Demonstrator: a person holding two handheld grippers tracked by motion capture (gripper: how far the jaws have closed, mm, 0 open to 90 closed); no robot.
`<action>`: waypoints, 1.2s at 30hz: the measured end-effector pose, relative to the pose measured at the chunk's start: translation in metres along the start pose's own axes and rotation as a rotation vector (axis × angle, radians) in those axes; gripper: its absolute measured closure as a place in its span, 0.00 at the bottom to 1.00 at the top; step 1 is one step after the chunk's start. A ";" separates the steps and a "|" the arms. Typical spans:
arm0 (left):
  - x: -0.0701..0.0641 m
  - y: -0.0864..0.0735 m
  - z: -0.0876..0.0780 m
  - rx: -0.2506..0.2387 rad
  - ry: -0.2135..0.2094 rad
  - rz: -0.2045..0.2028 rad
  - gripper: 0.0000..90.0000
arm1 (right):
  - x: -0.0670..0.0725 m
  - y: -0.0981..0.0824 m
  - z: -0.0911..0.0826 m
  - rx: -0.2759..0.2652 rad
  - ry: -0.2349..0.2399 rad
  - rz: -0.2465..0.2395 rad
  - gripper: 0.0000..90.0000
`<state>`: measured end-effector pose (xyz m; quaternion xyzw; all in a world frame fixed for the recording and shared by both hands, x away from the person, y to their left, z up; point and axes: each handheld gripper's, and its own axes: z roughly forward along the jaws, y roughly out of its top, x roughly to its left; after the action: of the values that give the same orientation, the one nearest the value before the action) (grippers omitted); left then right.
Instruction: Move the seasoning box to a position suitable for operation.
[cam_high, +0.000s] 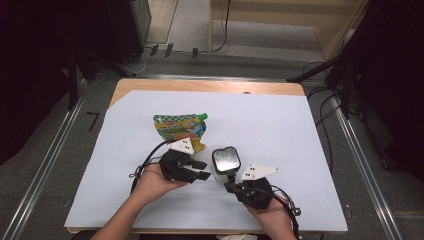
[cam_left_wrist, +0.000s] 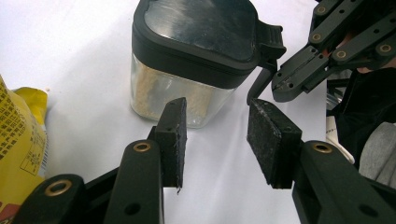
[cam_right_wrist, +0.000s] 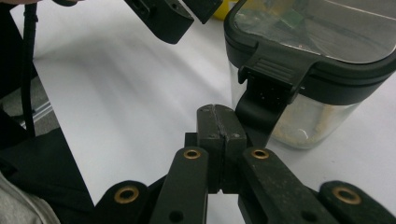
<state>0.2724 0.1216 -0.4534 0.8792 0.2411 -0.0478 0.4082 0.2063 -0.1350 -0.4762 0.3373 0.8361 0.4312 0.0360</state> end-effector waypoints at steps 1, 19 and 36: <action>0.000 0.000 0.000 0.000 0.001 0.001 0.65 | 0.000 0.000 0.000 0.002 -0.002 -0.001 1.00; 0.001 -0.001 0.000 0.001 0.004 0.007 0.61 | -0.008 -0.002 -0.004 0.001 -0.026 0.003 1.00; 0.001 -0.001 0.003 0.001 0.001 0.011 0.52 | -0.034 -0.005 -0.020 0.000 -0.056 0.056 1.00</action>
<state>0.2732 0.1203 -0.4570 0.8808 0.2363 -0.0450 0.4079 0.2227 -0.1714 -0.4756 0.3726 0.8250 0.4224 0.0471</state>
